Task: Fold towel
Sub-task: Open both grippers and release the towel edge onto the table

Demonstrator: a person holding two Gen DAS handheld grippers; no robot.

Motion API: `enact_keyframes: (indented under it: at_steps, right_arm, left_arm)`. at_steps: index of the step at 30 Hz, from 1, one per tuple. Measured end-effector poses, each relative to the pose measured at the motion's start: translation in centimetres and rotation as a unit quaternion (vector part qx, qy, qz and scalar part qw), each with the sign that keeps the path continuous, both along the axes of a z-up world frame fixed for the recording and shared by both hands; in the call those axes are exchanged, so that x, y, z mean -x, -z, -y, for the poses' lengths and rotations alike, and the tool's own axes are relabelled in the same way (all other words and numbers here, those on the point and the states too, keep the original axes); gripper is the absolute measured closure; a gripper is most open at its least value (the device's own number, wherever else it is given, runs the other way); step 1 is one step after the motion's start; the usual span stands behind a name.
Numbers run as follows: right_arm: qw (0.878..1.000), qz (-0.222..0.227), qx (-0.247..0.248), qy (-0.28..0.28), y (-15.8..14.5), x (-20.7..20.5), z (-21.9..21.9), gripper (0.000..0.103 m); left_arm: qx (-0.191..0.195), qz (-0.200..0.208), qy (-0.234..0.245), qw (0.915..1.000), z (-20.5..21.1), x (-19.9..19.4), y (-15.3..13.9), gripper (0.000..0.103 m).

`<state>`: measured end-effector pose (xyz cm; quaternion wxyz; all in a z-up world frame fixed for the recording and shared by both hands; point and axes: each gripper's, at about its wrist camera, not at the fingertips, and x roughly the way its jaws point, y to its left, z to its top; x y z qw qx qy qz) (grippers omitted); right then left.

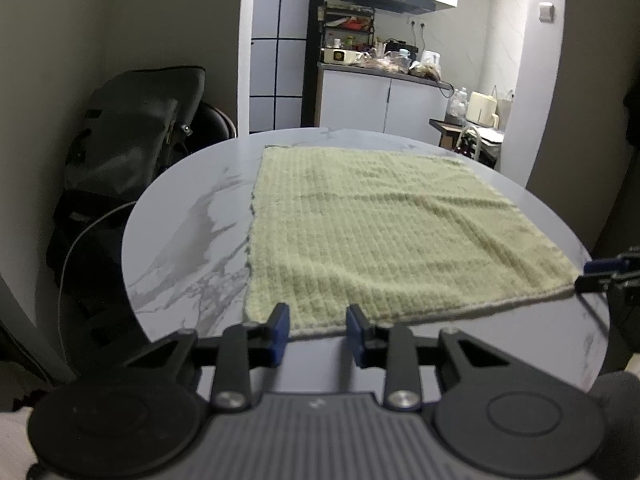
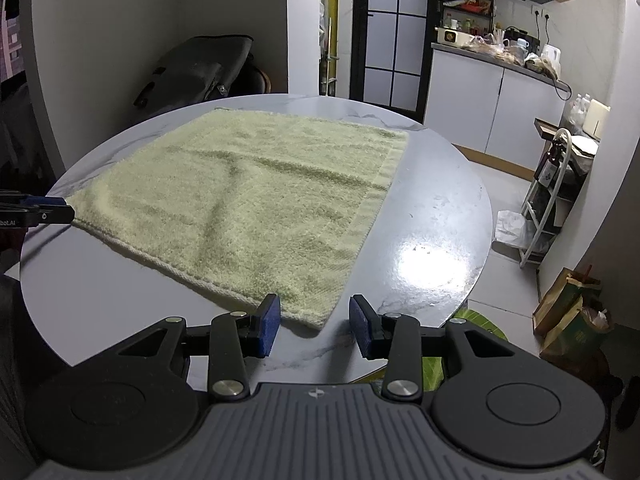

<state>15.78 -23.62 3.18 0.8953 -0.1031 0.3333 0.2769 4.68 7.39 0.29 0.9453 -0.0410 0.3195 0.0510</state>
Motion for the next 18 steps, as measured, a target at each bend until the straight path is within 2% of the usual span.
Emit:
enact_keyframes:
  at_steps: [6, 10, 16, 18]
  right_arm:
    - [1.000, -0.007, -0.012, -0.010, -0.3, 0.1, 0.0, 0.060]
    - [1.000, -0.003, 0.002, -0.018, 0.2, 0.2, -0.6, 0.057]
    - [1.000, 0.001, 0.003, -0.018, 0.2, 0.1, -0.9, 0.057]
    - [1.000, 0.002, 0.004, -0.018, 0.2, 0.2, -1.0, 0.057]
  left_arm:
    - [-0.007, 0.009, 0.004, 0.9999, -0.1, 0.5, 0.1, 0.070]
    - [-0.008, 0.020, 0.003, 0.9998, -0.2, 1.0, 0.4, 0.065]
    - [-0.011, 0.037, 0.003, 0.9993, -0.2, 1.8, 0.7, 0.055]
    - [-0.014, 0.043, 0.004, 0.9990, -0.2, 2.0, 0.7, 0.054]
